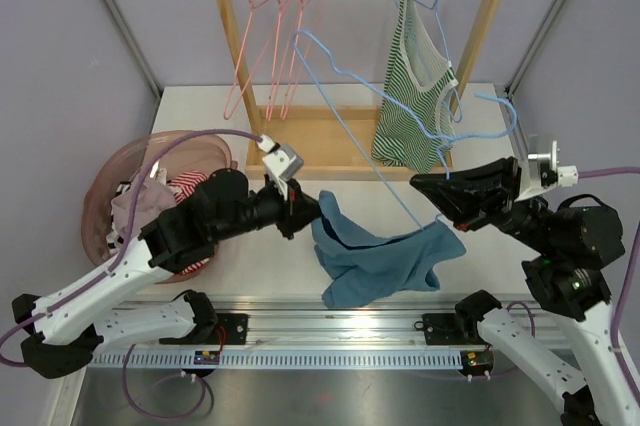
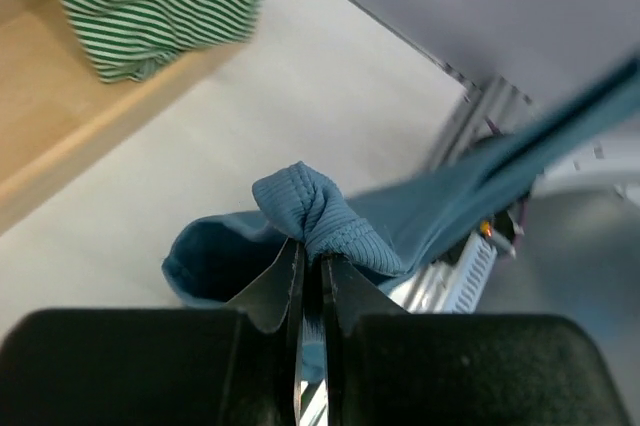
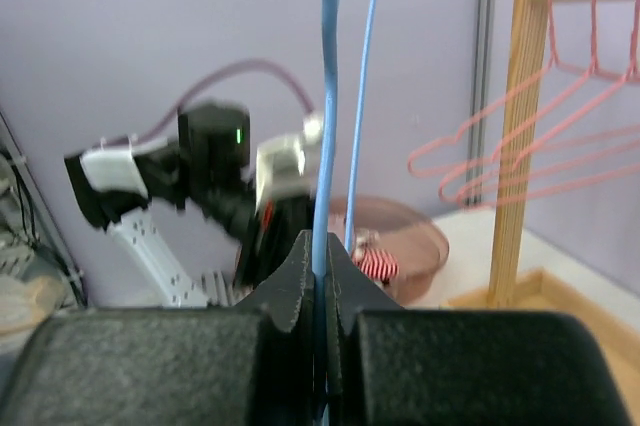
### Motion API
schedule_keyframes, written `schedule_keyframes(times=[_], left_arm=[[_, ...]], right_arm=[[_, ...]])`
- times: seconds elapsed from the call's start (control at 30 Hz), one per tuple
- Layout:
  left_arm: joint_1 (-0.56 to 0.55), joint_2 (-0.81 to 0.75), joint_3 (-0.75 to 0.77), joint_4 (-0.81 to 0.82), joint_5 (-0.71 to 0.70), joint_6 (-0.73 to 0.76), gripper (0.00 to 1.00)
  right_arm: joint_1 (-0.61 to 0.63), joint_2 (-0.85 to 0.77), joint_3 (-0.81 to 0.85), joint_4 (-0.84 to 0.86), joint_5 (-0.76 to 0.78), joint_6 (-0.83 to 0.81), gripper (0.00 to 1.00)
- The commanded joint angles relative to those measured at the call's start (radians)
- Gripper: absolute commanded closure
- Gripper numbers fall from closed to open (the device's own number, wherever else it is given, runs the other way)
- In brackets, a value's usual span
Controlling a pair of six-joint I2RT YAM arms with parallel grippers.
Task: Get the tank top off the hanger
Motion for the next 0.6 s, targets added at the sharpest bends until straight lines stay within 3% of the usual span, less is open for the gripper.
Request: schedule_keyframes(times=[0.0, 0.07, 0.23, 0.37, 0.4, 0.5, 0.57], left_arm=[[-0.041, -0.033, -0.111, 0.065, 0.183, 0.068, 1.00], [-0.062, -0.050, -0.156, 0.056, 0.124, 0.045, 1.00], [-0.064, -0.101, -0.216, -0.013, -0.139, -0.041, 1.00], [-0.062, -0.122, -0.194, -0.099, -0.292, -0.101, 1.00], [-0.064, -0.128, -0.194, -0.104, -0.347, -0.127, 1.00], [-0.062, -0.165, -0.205, -0.113, -0.398, -0.168, 1.00], [-0.064, -0.181, -0.208, -0.124, -0.410, -0.175, 1.00]], right_arm=[[0.007, 0.056, -0.014, 0.489, 0.045, 0.167, 1.00], [0.005, 0.066, -0.017, 0.555, 0.161, 0.167, 1.00], [0.005, 0.047, 0.014, 0.344, 0.397, -0.004, 1.00], [0.005, -0.016, -0.235, 0.519, 0.422, -0.003, 1.00], [0.005, -0.050, -0.300, 0.696, 0.420, 0.033, 1.00], [0.007, -0.068, -0.492, 0.961, 0.402, 0.083, 1.00], [0.007, -0.067, -0.412, 0.797, 0.391, 0.072, 1.00]])
